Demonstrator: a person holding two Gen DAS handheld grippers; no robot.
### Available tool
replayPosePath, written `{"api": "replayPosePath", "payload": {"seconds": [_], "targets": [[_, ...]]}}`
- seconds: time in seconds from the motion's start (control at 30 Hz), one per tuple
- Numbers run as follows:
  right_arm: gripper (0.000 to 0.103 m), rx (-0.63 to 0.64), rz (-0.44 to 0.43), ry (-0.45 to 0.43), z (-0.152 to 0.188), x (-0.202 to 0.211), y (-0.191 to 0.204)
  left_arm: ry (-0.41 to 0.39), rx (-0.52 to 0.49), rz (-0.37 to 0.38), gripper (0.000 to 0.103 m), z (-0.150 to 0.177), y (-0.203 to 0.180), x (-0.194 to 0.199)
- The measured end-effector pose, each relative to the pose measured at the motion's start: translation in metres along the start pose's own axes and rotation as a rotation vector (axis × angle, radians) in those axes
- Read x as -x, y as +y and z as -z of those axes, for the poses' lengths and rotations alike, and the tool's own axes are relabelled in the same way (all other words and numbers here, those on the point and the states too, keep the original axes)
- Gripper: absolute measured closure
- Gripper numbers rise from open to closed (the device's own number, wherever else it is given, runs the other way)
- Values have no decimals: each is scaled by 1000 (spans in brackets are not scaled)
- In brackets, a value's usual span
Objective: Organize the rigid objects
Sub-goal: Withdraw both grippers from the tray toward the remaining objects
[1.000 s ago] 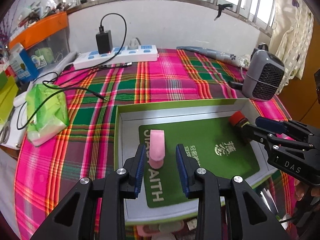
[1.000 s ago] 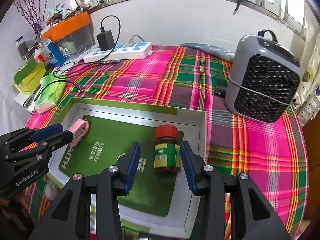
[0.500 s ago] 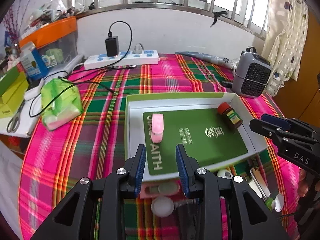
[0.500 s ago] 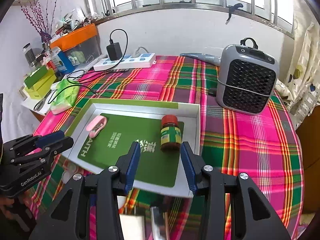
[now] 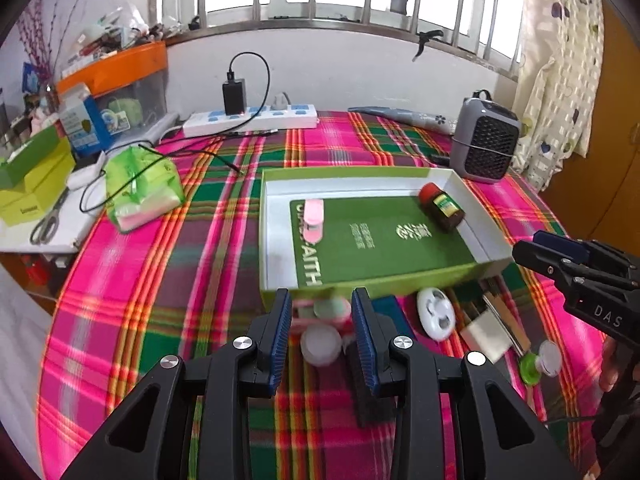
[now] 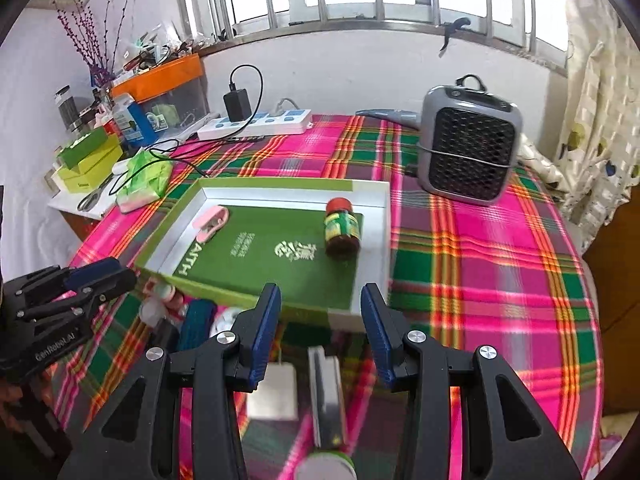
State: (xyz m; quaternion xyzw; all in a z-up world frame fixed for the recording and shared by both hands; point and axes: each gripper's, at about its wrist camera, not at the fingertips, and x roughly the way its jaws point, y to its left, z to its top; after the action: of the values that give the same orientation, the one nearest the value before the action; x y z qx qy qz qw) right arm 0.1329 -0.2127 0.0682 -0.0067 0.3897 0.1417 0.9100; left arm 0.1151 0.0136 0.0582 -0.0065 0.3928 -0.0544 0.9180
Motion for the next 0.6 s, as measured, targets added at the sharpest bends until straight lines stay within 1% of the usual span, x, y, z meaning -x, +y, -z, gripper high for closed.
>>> {"api": "replayPosePath", "payload": {"seconds": [0.1,0.17,0.2,0.27,0.37,0.5,0.6], "targets": [[58,19,33,-14,14,13,-2,8,19,21,73,12,2,4],[53,11,36,-17,23,20,-5,19,16,34,73,19,1,4],[52,9,42,-16,27,22,-7,22,15,40,73,22,0,5],[52,7,52,-14,35,26,-8,29,11,47,72,28,1,5],[52,-9,43,-8,45,30,-11,35,24,58,71,34,2,6],[52,-27,41,-6,57,33,-11,28,23,62,68,40,3,8],[52,-18,63,-21,65,36,-10,40,24,78,66,44,4,9]]}}
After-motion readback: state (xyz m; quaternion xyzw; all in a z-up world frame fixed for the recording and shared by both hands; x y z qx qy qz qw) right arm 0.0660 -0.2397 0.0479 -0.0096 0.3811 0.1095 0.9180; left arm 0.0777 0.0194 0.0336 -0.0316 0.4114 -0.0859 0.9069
